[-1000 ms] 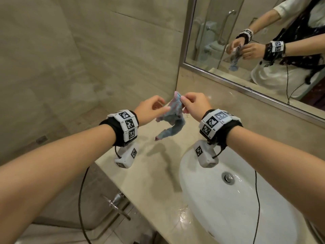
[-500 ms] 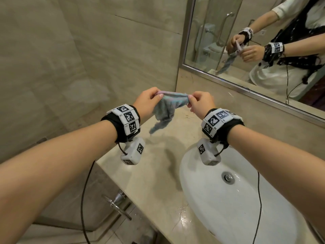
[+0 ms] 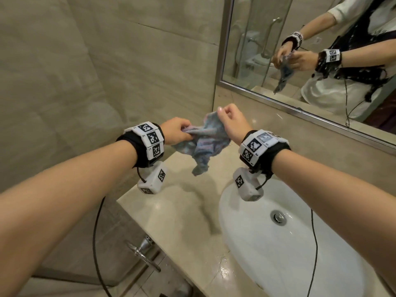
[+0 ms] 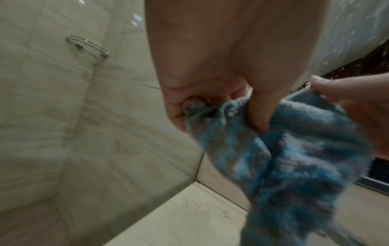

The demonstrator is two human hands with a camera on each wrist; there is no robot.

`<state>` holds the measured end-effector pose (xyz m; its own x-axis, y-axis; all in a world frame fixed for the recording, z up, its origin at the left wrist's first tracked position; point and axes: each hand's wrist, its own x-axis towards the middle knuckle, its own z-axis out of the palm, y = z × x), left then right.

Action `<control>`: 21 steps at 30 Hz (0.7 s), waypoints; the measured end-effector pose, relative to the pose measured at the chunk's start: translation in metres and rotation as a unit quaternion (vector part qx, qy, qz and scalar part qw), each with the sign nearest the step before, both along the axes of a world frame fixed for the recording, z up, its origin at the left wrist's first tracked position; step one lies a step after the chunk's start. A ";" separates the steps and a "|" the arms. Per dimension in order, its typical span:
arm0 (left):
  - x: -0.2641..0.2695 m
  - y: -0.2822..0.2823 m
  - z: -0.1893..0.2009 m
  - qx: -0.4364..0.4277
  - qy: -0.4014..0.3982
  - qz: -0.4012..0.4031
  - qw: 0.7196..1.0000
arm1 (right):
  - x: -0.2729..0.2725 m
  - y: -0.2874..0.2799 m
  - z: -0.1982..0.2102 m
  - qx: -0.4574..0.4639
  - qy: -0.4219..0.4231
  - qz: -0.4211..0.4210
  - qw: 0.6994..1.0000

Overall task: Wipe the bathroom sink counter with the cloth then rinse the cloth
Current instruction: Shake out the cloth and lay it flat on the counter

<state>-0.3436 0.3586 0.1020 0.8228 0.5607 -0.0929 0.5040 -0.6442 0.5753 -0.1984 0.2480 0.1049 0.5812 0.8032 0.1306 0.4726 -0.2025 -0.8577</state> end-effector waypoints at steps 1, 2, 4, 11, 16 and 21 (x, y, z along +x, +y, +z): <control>0.000 0.001 0.001 -0.004 -0.005 0.017 1.000 | 0.003 -0.001 -0.003 -0.014 -0.010 0.014 1.000; 0.000 0.003 0.001 -0.014 -0.010 0.037 0.999 | 0.005 -0.004 -0.004 -0.035 -0.013 0.026 0.999; -0.001 0.006 0.003 -0.049 -0.030 0.077 0.995 | 0.013 -0.009 -0.004 -0.089 -0.025 0.038 0.995; 0.003 -0.004 0.003 -0.307 -0.166 0.145 0.926 | 0.020 -0.010 -0.006 -0.093 0.084 0.045 0.991; 0.006 -0.002 -0.001 -0.313 -0.186 0.132 0.922 | 0.026 -0.008 -0.009 -0.047 0.164 0.030 0.985; 0.005 0.008 -0.006 -0.095 -0.087 0.079 0.988 | 0.035 -0.012 -0.013 -0.159 -0.148 0.033 0.976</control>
<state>-0.3390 0.3671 0.0959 0.7388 0.6697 -0.0748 0.4731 -0.4365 0.7652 -0.1630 0.2360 0.0918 0.5010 0.8651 0.0229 0.7108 -0.3962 -0.5811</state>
